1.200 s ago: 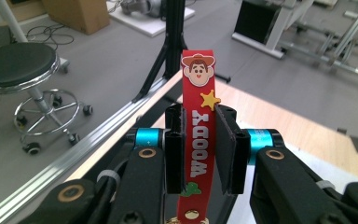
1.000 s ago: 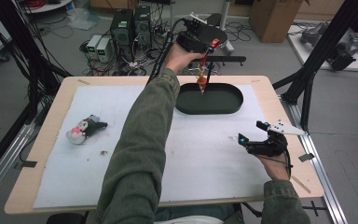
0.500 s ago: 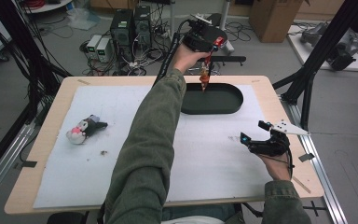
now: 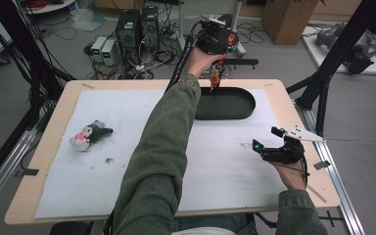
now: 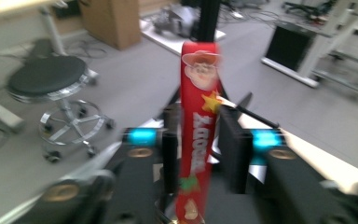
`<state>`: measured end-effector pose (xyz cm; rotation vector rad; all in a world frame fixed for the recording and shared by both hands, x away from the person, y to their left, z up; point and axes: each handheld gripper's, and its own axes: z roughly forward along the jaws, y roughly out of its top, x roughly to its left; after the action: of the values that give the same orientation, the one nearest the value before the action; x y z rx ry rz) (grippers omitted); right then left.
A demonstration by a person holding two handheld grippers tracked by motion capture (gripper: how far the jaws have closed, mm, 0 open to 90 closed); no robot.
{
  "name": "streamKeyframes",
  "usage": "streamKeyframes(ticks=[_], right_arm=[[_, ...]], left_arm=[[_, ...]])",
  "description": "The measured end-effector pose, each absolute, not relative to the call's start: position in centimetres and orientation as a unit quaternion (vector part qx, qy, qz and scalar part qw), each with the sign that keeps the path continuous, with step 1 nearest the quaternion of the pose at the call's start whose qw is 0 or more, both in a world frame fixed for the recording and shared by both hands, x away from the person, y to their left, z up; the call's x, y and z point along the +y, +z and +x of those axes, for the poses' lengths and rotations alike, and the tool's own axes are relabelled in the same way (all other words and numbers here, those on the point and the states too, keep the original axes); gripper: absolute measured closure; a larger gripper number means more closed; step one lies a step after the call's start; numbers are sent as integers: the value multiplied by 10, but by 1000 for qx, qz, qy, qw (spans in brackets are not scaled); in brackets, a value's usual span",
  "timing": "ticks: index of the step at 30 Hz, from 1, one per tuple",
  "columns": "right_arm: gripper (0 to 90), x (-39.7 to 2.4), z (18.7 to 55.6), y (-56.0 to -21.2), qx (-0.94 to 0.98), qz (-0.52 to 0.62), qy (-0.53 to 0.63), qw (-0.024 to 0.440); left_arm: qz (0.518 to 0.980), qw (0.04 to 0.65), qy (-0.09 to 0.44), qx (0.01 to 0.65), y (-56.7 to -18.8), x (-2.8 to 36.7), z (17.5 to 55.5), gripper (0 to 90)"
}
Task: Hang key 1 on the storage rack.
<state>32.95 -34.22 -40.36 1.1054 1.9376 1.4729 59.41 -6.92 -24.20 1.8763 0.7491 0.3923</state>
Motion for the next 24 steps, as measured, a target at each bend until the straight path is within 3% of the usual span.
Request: streamKeyframes(ticks=[1,2,6,11,24], right_arm=[[5,-342,330,-404,705,402,536,232],[5,-342,330,-404,705,402,536,232],[5,-343,330,-404,706,405,535,226],[5,-342,329,-403,706,406,534,227],[5,-341,331,-404,710,407,529,223]], left_arm=[[783,516,160,309,-242,-68,593,344],[781,521,149,310,-242,-66,593,344],[788,523,126,300,-240,-58,591,139],[802,521,89,278,-237,-46,586,17],[806,516,91,275,-233,-5,564,17]])
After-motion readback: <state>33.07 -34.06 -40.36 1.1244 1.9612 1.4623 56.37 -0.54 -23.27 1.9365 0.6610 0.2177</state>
